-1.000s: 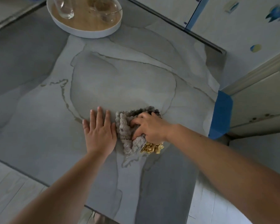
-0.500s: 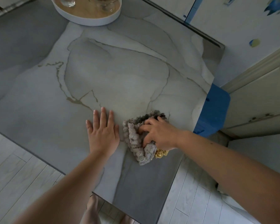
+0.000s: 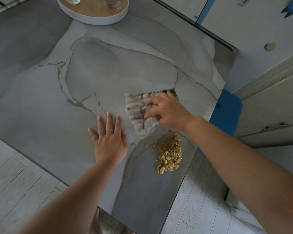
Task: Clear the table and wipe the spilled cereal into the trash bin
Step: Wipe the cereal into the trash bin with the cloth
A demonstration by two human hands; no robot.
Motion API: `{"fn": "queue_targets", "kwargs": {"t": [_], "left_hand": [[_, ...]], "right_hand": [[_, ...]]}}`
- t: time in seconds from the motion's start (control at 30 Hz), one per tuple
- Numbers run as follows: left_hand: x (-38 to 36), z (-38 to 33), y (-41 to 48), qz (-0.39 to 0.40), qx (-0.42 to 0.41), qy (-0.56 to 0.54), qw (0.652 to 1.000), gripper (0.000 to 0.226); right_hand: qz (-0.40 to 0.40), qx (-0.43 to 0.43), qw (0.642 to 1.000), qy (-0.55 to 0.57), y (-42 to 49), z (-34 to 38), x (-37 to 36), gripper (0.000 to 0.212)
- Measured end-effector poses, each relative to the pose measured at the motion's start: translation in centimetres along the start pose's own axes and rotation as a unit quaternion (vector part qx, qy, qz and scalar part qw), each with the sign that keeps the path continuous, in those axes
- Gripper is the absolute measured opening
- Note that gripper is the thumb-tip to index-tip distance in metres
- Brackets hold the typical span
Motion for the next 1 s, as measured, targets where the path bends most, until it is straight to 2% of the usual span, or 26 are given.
{"fn": "queue_targets", "kwargs": {"t": [0.1, 0.2, 0.27, 0.4, 0.47, 0.53, 0.6, 0.67, 0.73, 0.83, 1.0], "left_hand": [[-0.2, 0.1, 0.2, 0.008, 0.004, 0.010, 1.000, 0.063], [-0.1, -0.1, 0.3, 0.026, 0.007, 0.019, 0.999, 0.069], [-0.2, 0.0, 0.3, 0.034, 0.012, 0.020, 0.999, 0.057], [0.2, -0.3, 0.1, 0.033, 0.012, 0.013, 0.999, 0.056], [0.2, -0.2, 0.1, 0.035, 0.012, 0.011, 0.999, 0.056], [0.2, -0.2, 0.1, 0.037, 0.013, 0.014, 0.999, 0.056], [0.2, -0.3, 0.1, 0.035, 0.015, 0.014, 0.999, 0.056], [0.2, -0.3, 0.2, 0.029, 0.016, 0.012, 0.999, 0.056], [0.2, -0.3, 0.3, 0.028, 0.015, 0.015, 0.999, 0.056], [0.2, -0.2, 0.3, 0.026, 0.015, 0.015, 0.999, 0.057], [-0.1, -0.2, 0.4, 0.026, 0.010, 0.015, 0.999, 0.055]], "right_hand": [[0.043, -0.096, 0.994, -0.031, 3.2, -3.1, -1.1, 0.036], [0.103, -0.163, 0.981, -0.012, 2.9, -5.7, -2.5, 0.038], [0.128, -0.174, 0.976, -0.002, 1.3, -6.3, -3.3, 0.039], [0.178, -0.174, 0.968, 0.016, -2.8, -6.0, -4.4, 0.043], [0.143, -0.191, 0.968, 0.079, -3.5, -6.0, -3.6, 0.049], [0.045, -0.228, 0.961, 0.149, -3.4, -7.0, -1.4, 0.054], [-0.060, -0.268, 0.948, 0.163, -2.4, -9.0, 1.0, 0.056], [-0.108, -0.315, 0.932, 0.146, -1.4, -11.6, 1.8, 0.055], [-0.078, -0.356, 0.924, 0.114, -1.0, -13.8, 0.4, 0.053], [0.001, -0.370, 0.926, 0.079, -2.0, -14.3, -3.0, 0.055], [0.035, -0.345, 0.934, 0.088, -4.2, -11.3, -4.2, 0.052]]}}
Point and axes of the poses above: each hand's wrist, its own y-axis towards the middle knuckle, its own x-axis out of the back of the hand, z = x × y, the point moved 8 cm from there along y, towards the middle knuckle, and after that the axes turned 9 degrees about -x, right-handed, at the moved point
